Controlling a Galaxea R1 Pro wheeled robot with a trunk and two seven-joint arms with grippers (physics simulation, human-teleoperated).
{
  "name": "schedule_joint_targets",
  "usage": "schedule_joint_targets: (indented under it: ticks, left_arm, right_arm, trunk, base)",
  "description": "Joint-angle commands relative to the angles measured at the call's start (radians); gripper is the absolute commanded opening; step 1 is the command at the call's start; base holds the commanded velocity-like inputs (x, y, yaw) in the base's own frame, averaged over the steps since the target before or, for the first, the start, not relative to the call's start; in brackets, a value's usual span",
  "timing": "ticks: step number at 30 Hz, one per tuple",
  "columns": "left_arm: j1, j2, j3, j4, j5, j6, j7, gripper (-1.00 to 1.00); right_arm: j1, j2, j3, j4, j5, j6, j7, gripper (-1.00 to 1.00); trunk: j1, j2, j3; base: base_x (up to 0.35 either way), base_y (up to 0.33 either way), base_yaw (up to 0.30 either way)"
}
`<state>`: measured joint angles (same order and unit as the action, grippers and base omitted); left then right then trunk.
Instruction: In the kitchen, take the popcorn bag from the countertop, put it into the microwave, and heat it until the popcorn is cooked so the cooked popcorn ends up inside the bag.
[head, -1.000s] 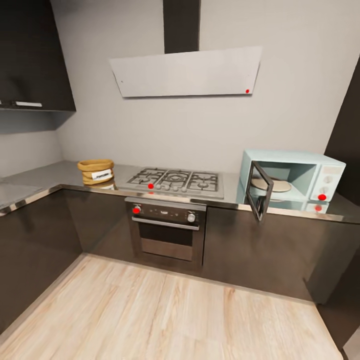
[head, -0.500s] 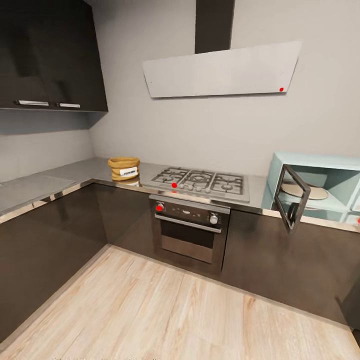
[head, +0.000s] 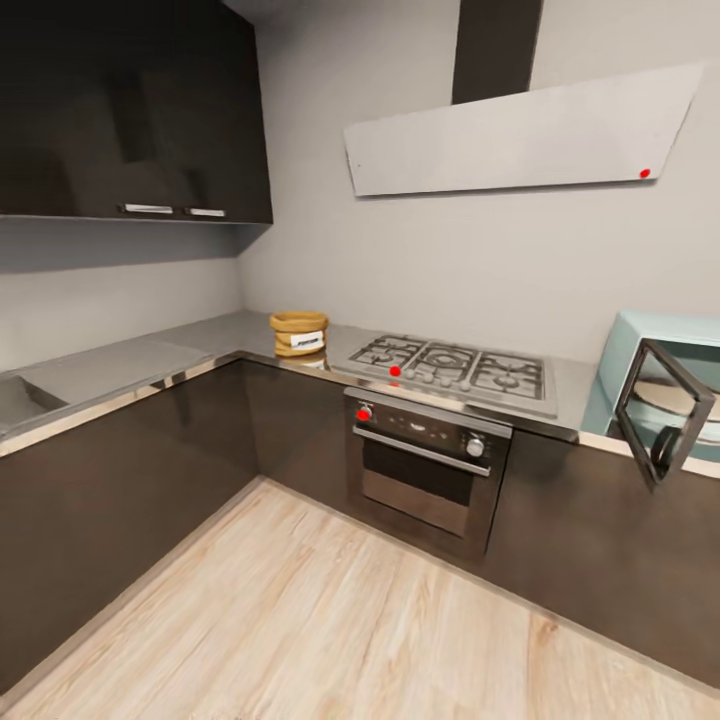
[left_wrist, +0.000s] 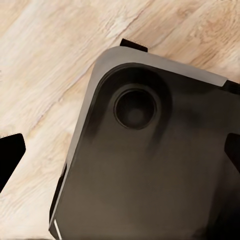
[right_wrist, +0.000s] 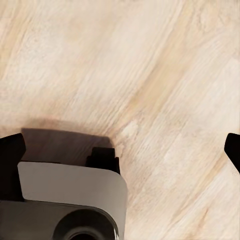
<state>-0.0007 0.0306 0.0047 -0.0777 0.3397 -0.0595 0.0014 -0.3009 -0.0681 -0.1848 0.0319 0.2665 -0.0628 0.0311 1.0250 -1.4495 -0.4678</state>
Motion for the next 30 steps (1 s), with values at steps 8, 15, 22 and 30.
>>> schedule_joint_targets:
  ticks: [8, 15, 22, 30]
  left_arm:
    - [0.0, 0.0, -0.003, 0.001, 0.003, -0.002, -0.001, 1.0]
    - [-0.001, 0.001, -0.003, 0.001, 0.001, 0.001, -0.007, 1.0]
    - [-0.001, 0.002, -0.003, 0.003, 0.002, 0.001, -0.009, 1.0]
    - [0.0, 0.003, -0.003, 0.004, 0.002, 0.008, -0.009, 1.0]
  right_arm:
    - [-0.001, 0.0, -0.009, 0.003, 0.008, -0.008, 0.001, 1.0]
    - [-0.001, -0.001, -0.009, 0.002, 0.007, -0.006, 0.001, 1.0]
    - [-0.001, -0.003, -0.009, 0.002, 0.008, -0.002, 0.003, 1.0]
    - [-0.001, -0.007, -0.007, 0.002, 0.009, -0.003, 0.004, 1.0]
  trunk:
    - [0.0, -0.001, -0.001]
    - [0.0, -0.001, -0.001]
    - [0.0, -0.001, -0.001]
    - [0.0, -0.001, -0.001]
  base:
    - [0.017, 0.012, 0.287]
    - [0.21, 0.191, 0.035]
    - [0.248, 0.235, 0.001]
    - [0.27, 0.227, 0.0]
